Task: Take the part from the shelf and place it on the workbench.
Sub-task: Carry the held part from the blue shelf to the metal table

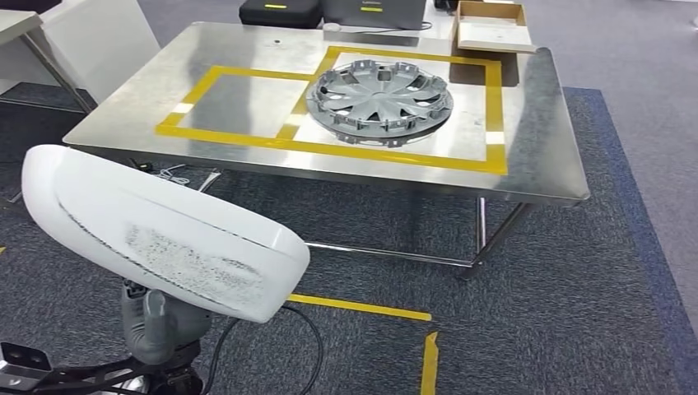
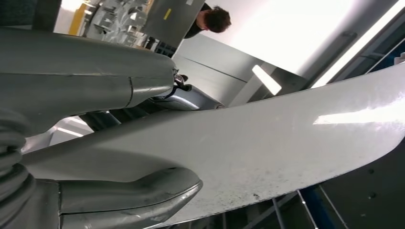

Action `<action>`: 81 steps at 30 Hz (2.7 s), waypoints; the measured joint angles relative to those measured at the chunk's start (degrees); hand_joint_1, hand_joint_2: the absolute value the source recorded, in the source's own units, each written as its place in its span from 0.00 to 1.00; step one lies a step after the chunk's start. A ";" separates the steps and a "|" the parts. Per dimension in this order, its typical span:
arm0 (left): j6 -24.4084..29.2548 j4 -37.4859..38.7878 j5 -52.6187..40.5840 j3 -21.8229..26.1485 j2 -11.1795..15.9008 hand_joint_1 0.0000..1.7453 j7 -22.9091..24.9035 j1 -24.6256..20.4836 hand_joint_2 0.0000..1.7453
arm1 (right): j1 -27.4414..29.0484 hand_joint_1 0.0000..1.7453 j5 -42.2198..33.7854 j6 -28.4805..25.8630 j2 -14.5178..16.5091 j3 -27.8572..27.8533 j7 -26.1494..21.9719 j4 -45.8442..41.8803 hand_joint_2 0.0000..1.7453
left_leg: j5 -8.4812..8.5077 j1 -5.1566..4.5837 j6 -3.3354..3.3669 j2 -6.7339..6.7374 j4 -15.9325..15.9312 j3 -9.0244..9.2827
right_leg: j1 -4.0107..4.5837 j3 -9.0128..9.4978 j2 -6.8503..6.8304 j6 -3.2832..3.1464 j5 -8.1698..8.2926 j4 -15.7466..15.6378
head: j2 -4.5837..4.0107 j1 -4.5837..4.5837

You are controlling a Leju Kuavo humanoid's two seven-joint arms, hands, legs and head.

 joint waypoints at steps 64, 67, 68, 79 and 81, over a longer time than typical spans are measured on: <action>-0.05 0.31 -1.13 -0.04 -0.04 1.00 0.00 -0.40 1.00 | 0.55 0.00 1.15 4.40 -1.35 -0.38 -0.33 -0.02 1.00 | -2.78 -0.60 -0.05 -0.39 1.02 1.15 | 0.89 0.82 -1.04 -2.10 0.53 -2.54 | -0.01 -0.55; -0.05 0.10 -1.13 -0.04 -0.03 1.00 0.00 -0.39 1.00 | 0.56 0.00 1.09 4.46 -1.40 -0.38 -0.37 -0.02 1.00 | -3.70 -0.54 -0.94 -0.25 1.45 1.62 | 0.59 2.01 -1.06 -2.89 -0.11 -3.74 | 0.00 -0.68; -0.05 0.00 -1.13 -0.04 -0.03 1.00 0.00 -0.38 1.00 | 0.57 0.00 1.09 4.49 -1.41 -0.38 -0.39 -0.02 1.00 | -4.54 -0.50 -1.27 -0.18 3.34 0.89 | 0.40 2.66 -1.11 -3.18 -0.30 -4.14 | 0.00 -0.78; 0.03 -0.15 -1.13 0.03 -0.02 1.00 0.00 -0.37 1.00 | 0.51 0.00 1.17 4.54 -1.42 -0.38 -0.63 -0.02 1.00 | 2.49 0.03 -1.74 0.25 3.62 -5.16 | 0.20 8.05 -1.15 -1.92 -5.14 -4.71 | -0.02 -0.95; 0.06 -0.20 -1.13 0.01 -0.03 1.00 0.00 -0.36 1.00 | 0.28 0.00 1.28 4.55 -1.43 -0.38 -0.87 -0.02 1.00 | 2.08 0.10 -1.11 0.08 2.68 -4.73 | 0.13 8.42 -1.35 -1.35 -5.32 -5.19 | -0.02 -0.85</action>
